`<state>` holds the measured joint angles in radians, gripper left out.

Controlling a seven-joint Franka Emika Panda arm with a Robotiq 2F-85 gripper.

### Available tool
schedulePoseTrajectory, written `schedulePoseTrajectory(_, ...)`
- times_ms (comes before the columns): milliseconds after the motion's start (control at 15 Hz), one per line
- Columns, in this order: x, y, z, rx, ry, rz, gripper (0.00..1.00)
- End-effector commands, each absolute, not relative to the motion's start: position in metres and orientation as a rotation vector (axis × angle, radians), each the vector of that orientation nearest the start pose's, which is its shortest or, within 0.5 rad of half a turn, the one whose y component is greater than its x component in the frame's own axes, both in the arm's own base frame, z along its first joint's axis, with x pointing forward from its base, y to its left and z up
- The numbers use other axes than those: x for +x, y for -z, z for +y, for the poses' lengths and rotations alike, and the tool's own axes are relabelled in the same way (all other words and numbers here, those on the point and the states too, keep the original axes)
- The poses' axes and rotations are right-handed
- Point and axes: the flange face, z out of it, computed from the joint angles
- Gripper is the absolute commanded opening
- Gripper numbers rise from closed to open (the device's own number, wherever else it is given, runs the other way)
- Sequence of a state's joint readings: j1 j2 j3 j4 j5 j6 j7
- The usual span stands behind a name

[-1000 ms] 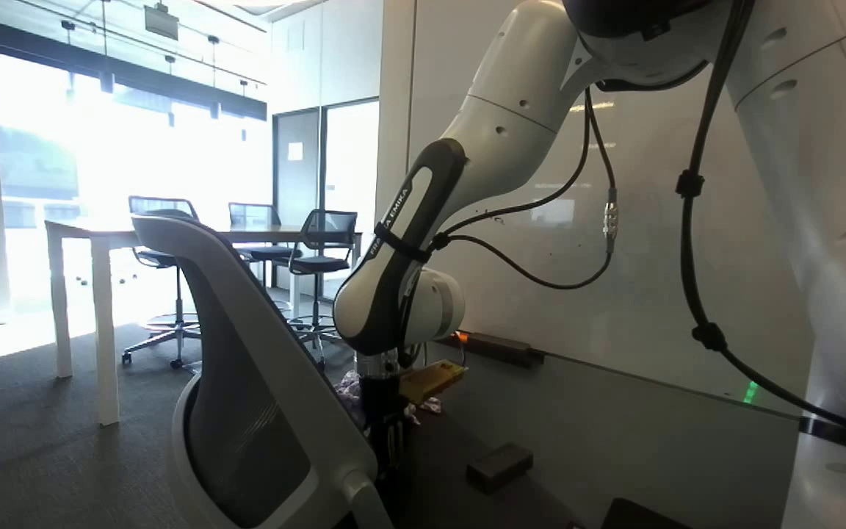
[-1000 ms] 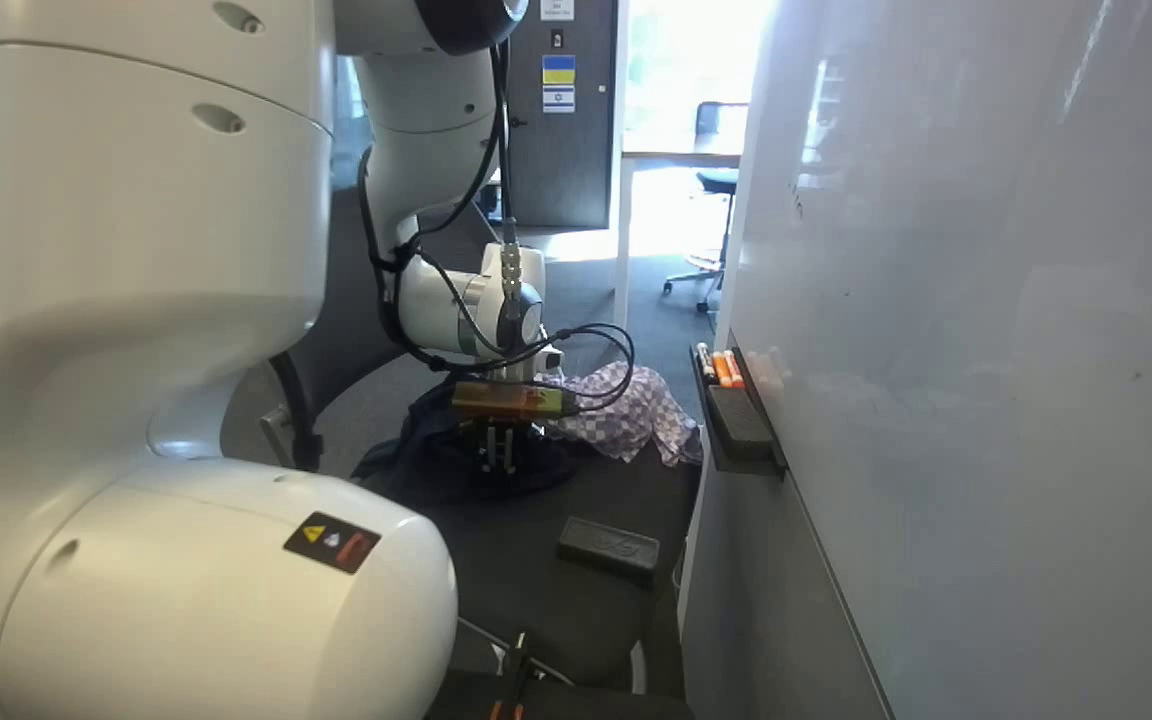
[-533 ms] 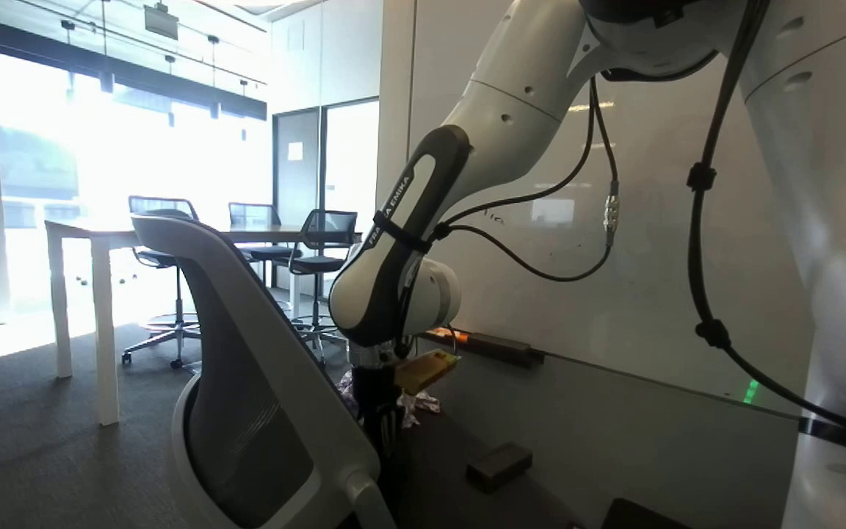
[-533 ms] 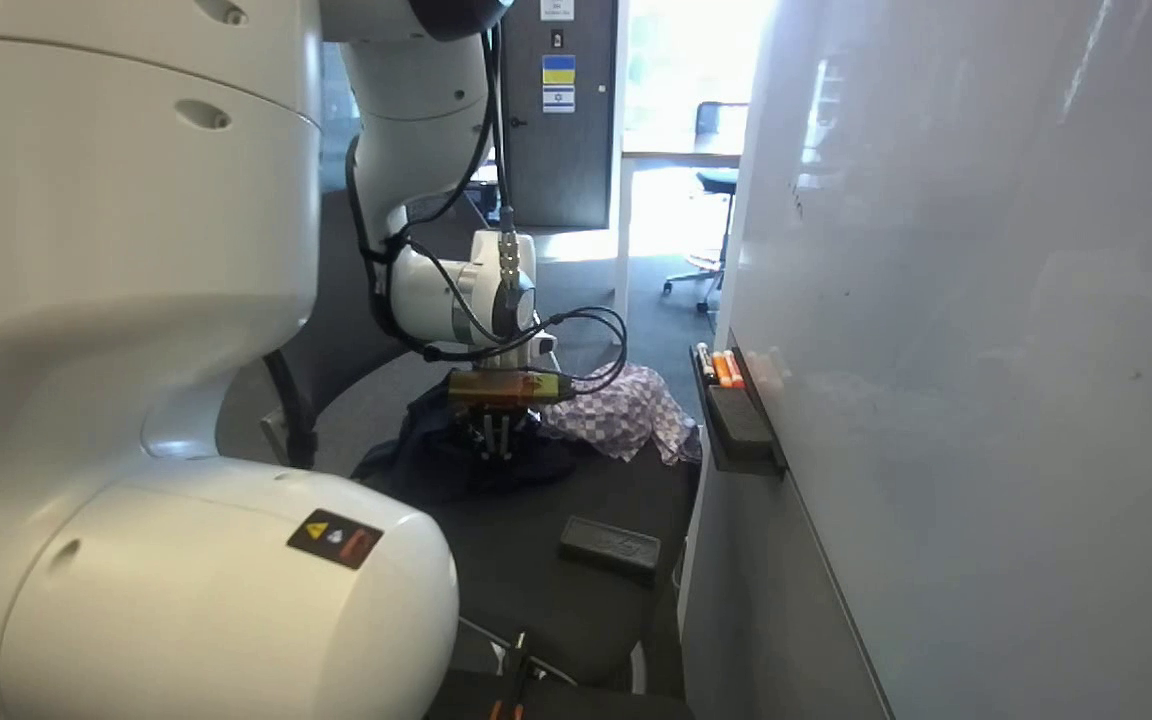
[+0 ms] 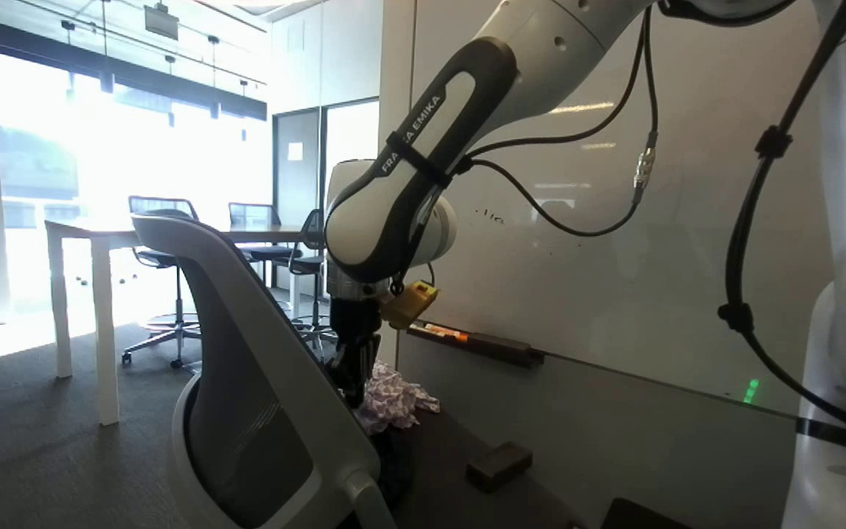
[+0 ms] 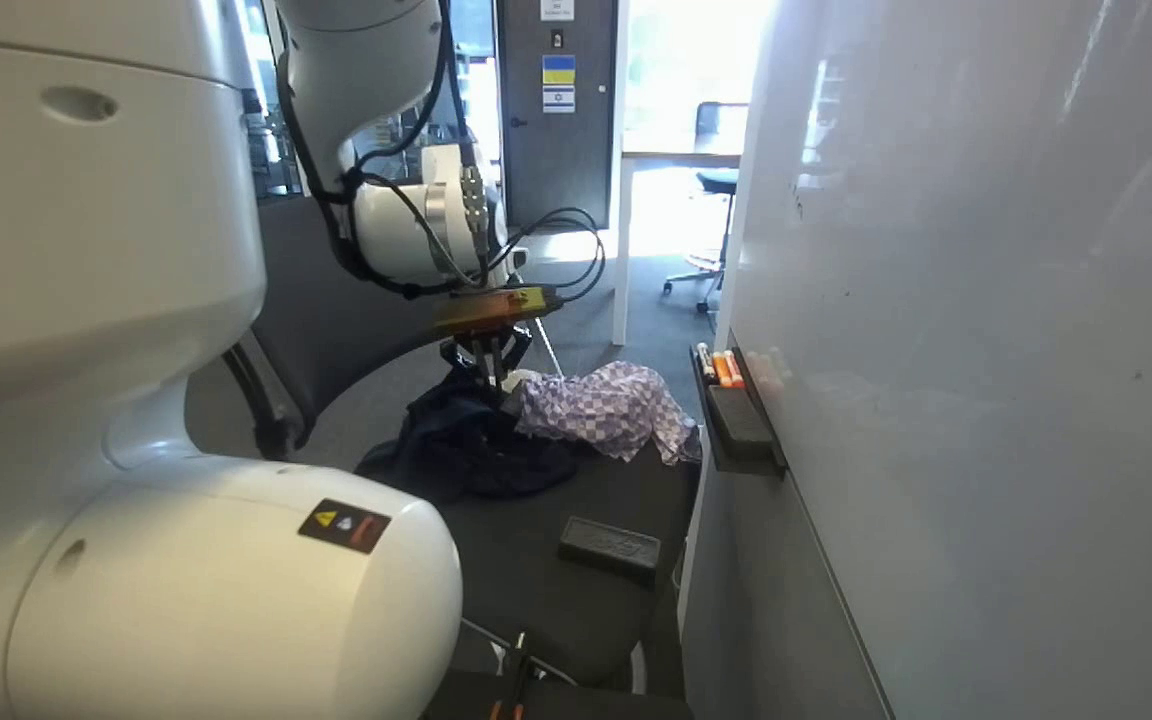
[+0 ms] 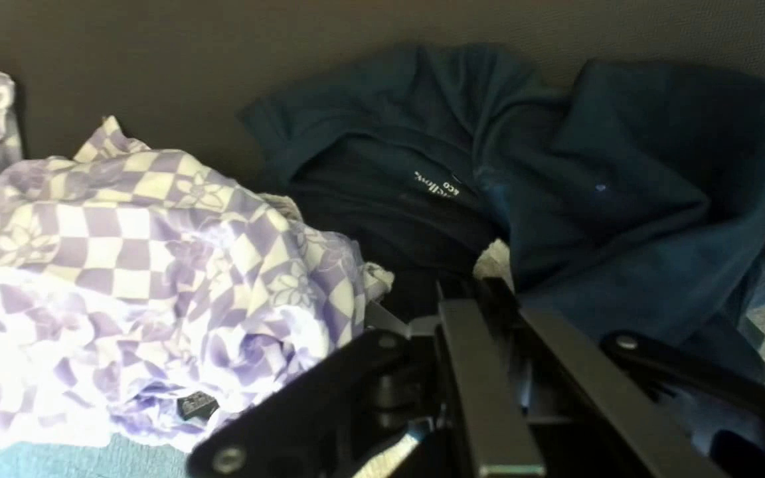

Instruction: Place the clothing on the backrest of the chair then pick up the towel.

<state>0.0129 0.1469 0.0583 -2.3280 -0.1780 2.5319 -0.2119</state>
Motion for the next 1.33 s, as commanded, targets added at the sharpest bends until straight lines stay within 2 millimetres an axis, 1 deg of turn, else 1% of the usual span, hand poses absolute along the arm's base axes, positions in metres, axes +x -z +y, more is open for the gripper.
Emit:
schedulePoseTrajectory(0,0.509,-0.285,0.036,-3.187,-0.029,-0.684,0.45)
schedulePoseTrajectory(133,0.495,-0.261,0.035,-3.187,-0.163,-0.683,0.61)
schedulePoseTrajectory(267,0.481,-0.231,0.036,-3.15,-0.224,-0.706,0.75)
schedulePoseTrajectory(333,0.474,-0.217,0.036,-3.139,-0.256,-0.719,0.83)
schedulePoseTrajectory(400,0.467,-0.2,0.038,-3.112,-0.268,-0.738,0.9)
schedulePoseTrajectory(467,0.463,-0.188,0.039,-3.102,-0.246,-0.761,0.99)
schedulePoseTrajectory(533,0.463,-0.178,0.047,-3.094,-0.168,-0.804,1.0)
schedulePoseTrajectory(667,0.469,-0.168,0.065,-3.062,-0.002,-0.817,1.0)
schedulePoseTrajectory(800,0.481,-0.169,0.084,-3.029,0.15,-0.848,1.0)
schedulePoseTrajectory(933,0.487,-0.17,0.097,-2.997,0.238,-0.908,1.0)
schedulePoseTrajectory(1000,0.488,-0.168,0.098,-2.987,0.253,-0.937,1.0)
schedulePoseTrajectory(1067,0.487,-0.165,0.095,-2.981,0.261,-0.974,0.75)
schedulePoseTrajectory(1133,0.485,-0.162,0.088,-2.983,0.237,-1.012,0.72)
schedulePoseTrajectory(1200,0.483,-0.161,0.084,-2.98,0.22,-1.038,0.66)
schedulePoseTrajectory(1267,0.481,-0.162,0.081,-2.979,0.206,-1.056,0.56)
